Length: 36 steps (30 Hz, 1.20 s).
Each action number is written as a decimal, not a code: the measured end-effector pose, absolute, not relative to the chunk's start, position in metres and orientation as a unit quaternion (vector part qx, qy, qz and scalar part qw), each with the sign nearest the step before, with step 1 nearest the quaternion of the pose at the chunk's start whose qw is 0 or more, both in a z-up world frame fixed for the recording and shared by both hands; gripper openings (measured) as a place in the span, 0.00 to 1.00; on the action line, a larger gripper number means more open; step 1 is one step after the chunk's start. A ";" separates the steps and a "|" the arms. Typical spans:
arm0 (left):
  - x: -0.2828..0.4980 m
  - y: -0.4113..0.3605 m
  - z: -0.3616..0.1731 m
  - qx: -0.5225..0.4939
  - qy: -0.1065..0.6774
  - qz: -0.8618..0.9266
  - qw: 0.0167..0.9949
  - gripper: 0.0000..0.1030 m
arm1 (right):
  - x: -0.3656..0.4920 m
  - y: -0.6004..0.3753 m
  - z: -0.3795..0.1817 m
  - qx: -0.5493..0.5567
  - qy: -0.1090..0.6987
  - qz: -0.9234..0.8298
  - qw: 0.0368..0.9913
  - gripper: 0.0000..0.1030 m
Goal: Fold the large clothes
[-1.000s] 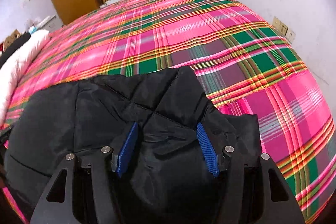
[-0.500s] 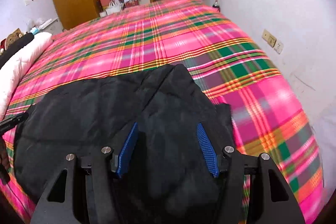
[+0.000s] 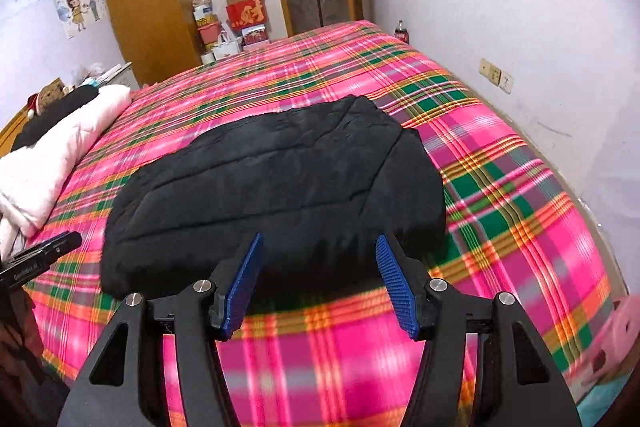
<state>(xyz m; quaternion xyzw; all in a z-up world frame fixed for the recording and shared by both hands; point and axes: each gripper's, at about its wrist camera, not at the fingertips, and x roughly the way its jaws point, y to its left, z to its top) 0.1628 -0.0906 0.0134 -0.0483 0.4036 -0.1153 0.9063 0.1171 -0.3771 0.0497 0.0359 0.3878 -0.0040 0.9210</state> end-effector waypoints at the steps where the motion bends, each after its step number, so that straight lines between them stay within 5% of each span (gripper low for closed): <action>1: 0.151 -0.091 0.016 -0.045 0.400 -0.116 0.908 0.48 | 0.108 -0.371 0.052 0.033 0.386 -0.004 0.922 0.58; 12: 0.079 -0.092 0.022 -0.035 0.400 -0.116 0.909 0.56 | 0.040 -0.317 0.052 -0.006 0.384 0.020 0.923 0.63; 36: 0.051 -0.104 0.008 -0.007 0.419 -0.106 0.902 0.56 | 0.013 -0.302 0.035 -0.017 0.411 0.023 0.911 0.63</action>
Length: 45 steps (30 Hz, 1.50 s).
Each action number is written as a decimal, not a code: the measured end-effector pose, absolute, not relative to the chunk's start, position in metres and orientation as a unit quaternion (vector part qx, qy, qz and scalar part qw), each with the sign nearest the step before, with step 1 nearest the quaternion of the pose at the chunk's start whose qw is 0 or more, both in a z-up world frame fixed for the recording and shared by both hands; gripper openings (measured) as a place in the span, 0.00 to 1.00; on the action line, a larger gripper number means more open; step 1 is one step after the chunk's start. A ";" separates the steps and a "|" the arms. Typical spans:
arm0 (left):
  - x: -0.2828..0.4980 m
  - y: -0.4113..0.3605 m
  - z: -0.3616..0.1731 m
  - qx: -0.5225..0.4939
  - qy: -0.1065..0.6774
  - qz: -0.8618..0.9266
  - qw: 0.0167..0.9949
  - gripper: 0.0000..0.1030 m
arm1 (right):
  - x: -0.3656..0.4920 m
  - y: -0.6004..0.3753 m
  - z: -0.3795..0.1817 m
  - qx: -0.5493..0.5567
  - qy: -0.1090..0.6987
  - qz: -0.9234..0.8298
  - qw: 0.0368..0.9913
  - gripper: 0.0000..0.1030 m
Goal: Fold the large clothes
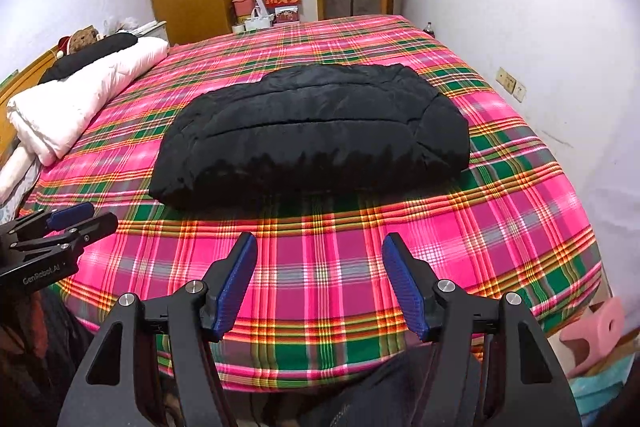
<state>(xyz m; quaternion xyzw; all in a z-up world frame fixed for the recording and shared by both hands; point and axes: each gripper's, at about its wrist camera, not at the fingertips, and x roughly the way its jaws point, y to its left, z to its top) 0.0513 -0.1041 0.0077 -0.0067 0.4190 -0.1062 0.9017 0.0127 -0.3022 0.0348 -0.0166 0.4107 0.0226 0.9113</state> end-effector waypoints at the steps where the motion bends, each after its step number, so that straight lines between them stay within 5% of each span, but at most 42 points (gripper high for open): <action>1: 0.051 -0.104 0.008 -0.006 0.419 -0.106 0.902 0.56 | 0.013 -0.303 0.035 -0.015 0.411 0.022 0.911 0.63; 45: 0.050 -0.101 0.011 -0.025 0.425 -0.115 0.897 0.56 | 0.015 -0.304 0.028 -0.022 0.421 0.018 0.907 0.63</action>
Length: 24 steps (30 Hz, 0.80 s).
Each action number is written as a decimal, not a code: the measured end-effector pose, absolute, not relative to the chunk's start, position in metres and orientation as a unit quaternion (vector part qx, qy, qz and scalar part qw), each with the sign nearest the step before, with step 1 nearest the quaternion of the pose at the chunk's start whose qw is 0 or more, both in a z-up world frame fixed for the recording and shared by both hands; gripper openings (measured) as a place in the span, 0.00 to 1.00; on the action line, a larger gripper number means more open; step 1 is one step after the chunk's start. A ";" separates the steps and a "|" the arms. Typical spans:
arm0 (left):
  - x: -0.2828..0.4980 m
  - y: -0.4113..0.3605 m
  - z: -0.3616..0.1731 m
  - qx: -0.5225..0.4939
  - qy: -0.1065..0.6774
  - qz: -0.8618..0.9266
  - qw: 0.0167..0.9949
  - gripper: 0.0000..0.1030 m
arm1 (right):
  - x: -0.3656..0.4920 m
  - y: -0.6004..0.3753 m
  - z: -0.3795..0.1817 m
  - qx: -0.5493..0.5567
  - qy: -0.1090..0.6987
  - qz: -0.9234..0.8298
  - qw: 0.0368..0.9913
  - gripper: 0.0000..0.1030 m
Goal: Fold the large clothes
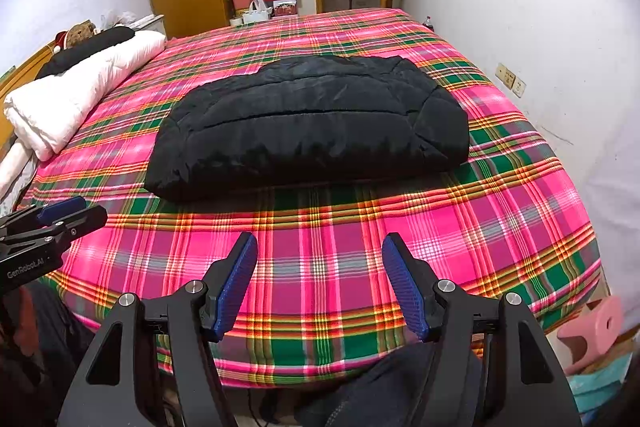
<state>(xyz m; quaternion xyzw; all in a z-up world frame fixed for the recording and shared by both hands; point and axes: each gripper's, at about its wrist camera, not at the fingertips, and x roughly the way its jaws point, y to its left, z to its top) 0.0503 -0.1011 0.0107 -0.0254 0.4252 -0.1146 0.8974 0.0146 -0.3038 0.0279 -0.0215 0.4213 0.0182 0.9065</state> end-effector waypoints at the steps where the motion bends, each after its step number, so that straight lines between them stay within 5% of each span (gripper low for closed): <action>1: 0.050 -0.101 0.011 -0.025 0.424 -0.115 0.898 0.56 | 0.015 -0.304 0.028 -0.021 0.422 0.018 0.906 0.63; 24: 0.047 -0.107 0.008 -0.019 0.429 -0.116 0.896 0.56 | 0.014 -0.304 0.028 -0.025 0.427 0.017 0.904 0.63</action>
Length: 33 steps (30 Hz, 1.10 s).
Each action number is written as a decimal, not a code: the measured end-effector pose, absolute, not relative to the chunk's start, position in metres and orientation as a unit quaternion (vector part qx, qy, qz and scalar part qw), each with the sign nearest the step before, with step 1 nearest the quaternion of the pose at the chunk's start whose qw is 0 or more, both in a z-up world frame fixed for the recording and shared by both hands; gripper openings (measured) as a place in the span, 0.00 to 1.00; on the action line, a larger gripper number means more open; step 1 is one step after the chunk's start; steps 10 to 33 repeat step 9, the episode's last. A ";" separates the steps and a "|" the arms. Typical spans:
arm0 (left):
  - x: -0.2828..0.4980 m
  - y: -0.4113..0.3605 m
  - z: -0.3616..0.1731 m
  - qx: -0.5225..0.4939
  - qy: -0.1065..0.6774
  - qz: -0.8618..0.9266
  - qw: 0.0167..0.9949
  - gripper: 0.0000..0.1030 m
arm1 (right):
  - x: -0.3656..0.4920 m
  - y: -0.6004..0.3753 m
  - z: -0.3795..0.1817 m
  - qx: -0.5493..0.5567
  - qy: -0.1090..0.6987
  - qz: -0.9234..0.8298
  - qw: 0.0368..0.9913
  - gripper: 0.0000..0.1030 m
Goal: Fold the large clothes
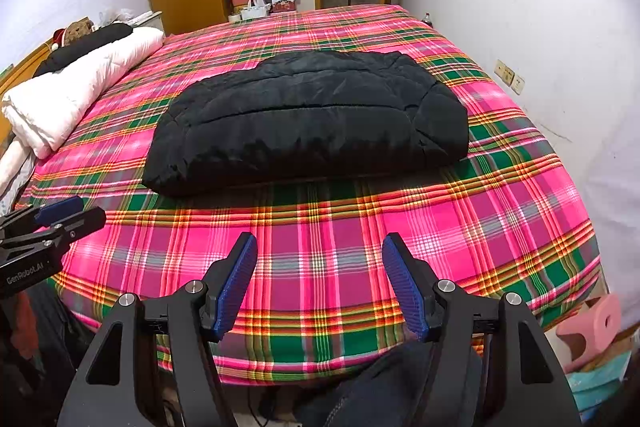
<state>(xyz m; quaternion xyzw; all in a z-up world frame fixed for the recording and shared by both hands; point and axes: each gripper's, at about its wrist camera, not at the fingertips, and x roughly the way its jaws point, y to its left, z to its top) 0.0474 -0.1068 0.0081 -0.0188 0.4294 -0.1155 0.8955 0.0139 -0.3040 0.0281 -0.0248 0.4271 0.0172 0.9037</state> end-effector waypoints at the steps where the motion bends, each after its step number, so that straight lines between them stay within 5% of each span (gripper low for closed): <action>1: 0.047 -0.107 0.008 -0.021 0.429 -0.116 0.895 0.56 | 0.013 -0.304 0.029 -0.025 0.427 0.017 0.904 0.63; 33: 0.046 -0.105 0.008 -0.019 0.424 -0.109 0.899 0.56 | 0.012 -0.304 0.030 -0.026 0.427 0.014 0.904 0.63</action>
